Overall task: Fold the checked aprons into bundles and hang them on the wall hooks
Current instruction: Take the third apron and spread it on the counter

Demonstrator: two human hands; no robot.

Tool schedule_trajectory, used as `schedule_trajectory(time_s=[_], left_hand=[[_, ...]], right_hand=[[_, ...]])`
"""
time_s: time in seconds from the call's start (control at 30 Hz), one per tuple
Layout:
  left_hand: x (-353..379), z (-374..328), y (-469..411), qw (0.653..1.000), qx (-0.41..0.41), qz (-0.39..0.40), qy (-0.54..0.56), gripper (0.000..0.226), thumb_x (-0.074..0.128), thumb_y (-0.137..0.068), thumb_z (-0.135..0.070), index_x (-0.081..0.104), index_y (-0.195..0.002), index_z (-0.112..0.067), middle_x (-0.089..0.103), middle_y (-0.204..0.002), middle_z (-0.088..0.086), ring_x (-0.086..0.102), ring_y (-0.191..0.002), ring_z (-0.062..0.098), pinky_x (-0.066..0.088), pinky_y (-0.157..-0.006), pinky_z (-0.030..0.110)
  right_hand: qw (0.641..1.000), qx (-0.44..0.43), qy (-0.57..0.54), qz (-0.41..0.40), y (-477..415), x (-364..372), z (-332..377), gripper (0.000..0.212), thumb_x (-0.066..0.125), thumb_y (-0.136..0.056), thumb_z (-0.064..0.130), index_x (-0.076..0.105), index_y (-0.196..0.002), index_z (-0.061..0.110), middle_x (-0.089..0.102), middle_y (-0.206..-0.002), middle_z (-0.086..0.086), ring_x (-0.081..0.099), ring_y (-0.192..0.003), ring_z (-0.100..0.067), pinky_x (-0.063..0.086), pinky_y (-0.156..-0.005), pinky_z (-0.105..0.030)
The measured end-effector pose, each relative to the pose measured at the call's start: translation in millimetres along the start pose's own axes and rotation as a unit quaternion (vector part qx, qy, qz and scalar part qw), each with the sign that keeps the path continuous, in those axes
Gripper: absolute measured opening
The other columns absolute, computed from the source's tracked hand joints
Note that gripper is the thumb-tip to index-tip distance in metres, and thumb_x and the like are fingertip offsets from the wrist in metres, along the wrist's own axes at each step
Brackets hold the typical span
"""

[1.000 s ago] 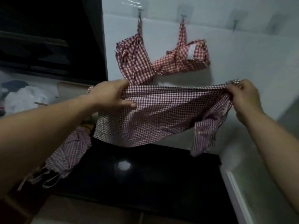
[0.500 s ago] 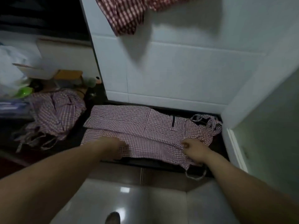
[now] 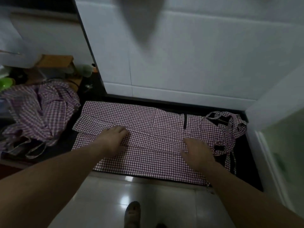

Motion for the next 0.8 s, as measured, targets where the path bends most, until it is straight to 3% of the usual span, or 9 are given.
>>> schedule_trajectory(time_s=[0.13,0.2,0.27,0.33,0.4,0.53,0.6,0.7,0.8], left_hand=[[-3.2,7.6,-44.4,0.999,0.038,0.035,-0.012,0.087,0.061,-0.09,-0.064,0.021,-0.161,-0.035,0.027,-0.165,-0.003,0.025,-0.153,0.023,0.008,-0.127,0.055],[-8.0,10.0,-58.4,0.997,0.044,0.056,-0.036,0.083,0.064,-0.085,-0.067,0.031,-0.155,-0.036,0.044,-0.155,-0.002,0.039,-0.144,0.024,0.011,-0.125,0.056],[-16.7,12.1,-64.7,0.994,0.063,0.083,-0.034,0.066,0.065,-0.087,-0.063,0.045,-0.143,-0.035,0.062,-0.137,-0.003,0.055,-0.127,0.021,0.026,-0.12,0.049],[-29.5,16.3,-61.2,0.993,0.076,0.089,0.017,0.051,0.065,-0.092,-0.051,0.053,-0.14,-0.036,0.069,-0.128,-0.006,0.062,-0.112,0.016,0.044,-0.105,0.037],[-49.6,21.8,-49.6,0.994,0.081,0.059,0.04,0.047,0.062,-0.095,-0.043,0.055,-0.141,-0.04,0.071,-0.124,-0.008,0.064,-0.106,0.013,0.051,-0.095,0.033],[-94.4,25.6,-10.9,0.994,0.091,-0.063,-0.007,0.016,0.055,-0.097,-0.047,0.057,-0.109,-0.036,0.071,-0.103,-0.009,0.064,-0.089,0.015,0.055,-0.078,0.037],[-103.9,14.4,20.9,0.99,0.099,-0.092,-0.026,0.01,0.056,-0.096,-0.042,0.053,-0.103,-0.036,0.069,-0.099,-0.009,0.064,-0.086,0.017,0.049,-0.069,0.034],[-79.1,-9.6,57.2,0.989,0.11,-0.081,-0.061,0.021,0.055,-0.095,-0.037,0.053,-0.116,-0.035,0.067,-0.11,-0.006,0.065,-0.095,0.02,0.04,-0.068,0.033],[-19.8,-24.6,71.5,0.996,0.064,0.015,-0.056,0.043,0.059,-0.093,-0.051,0.049,-0.13,-0.032,0.058,-0.127,-0.001,0.063,-0.112,0.024,0.051,-0.083,0.037]], right_hand=[[0.995,0.008,0.056,0.078,-36.2,-4.2,13.6,0.055,0.049,-0.098,0.053,0.045,-0.143,0.021,0.052,-0.143,-0.005,0.049,-0.131,-0.028,0.033,-0.116,-0.047],[0.985,-0.008,0.103,0.137,-43.0,-7.7,16.3,0.04,0.052,-0.096,0.047,0.053,-0.126,0.021,0.06,-0.133,-0.004,0.053,-0.127,-0.03,0.032,-0.117,-0.049],[0.977,-0.022,0.12,0.173,-44.9,-13.2,17.7,0.023,0.053,-0.097,0.039,0.06,-0.113,0.025,0.064,-0.126,-0.001,0.057,-0.124,-0.027,0.034,-0.113,-0.045],[0.989,-0.015,0.073,0.131,-44.6,-29.9,13.6,0.012,0.053,-0.098,0.036,0.057,-0.101,0.024,0.067,-0.116,0.0,0.062,-0.113,-0.024,0.042,-0.103,-0.037],[0.998,0.004,0.034,0.049,-38.6,-61.2,7.4,0.018,0.056,-0.097,0.035,0.057,-0.105,0.019,0.068,-0.115,-0.004,0.064,-0.106,-0.026,0.048,-0.098,-0.039],[0.991,-0.066,0.008,-0.12,-3.5,-136.0,12.7,0.026,0.066,-0.09,0.042,0.049,-0.089,0.023,0.059,-0.081,0.003,0.056,-0.069,-0.023,0.041,-0.065,-0.036],[0.979,-0.103,0.043,-0.171,25.0,-152.4,20.2,0.029,0.068,-0.087,0.037,0.041,-0.083,0.029,0.057,-0.076,0.006,0.056,-0.064,-0.024,0.04,-0.062,-0.034],[0.977,-0.104,0.083,-0.164,63.3,-113.7,20.5,0.016,0.068,-0.076,0.017,0.057,-0.087,0.023,0.066,-0.078,-0.002,0.065,-0.068,-0.03,0.054,-0.071,-0.042],[0.988,-0.067,0.127,-0.061,90.8,-34.4,8.0,0.031,0.071,-0.068,0.018,0.066,-0.098,0.019,0.068,-0.089,-0.007,0.069,-0.079,-0.034,0.054,-0.08,-0.048]])
Point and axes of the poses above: each hand's wrist, its own y-axis away from the middle knuckle, its own x-axis out of the palm, z = x × y, the point moved 6 cm from there along -y, towards the middle knuckle
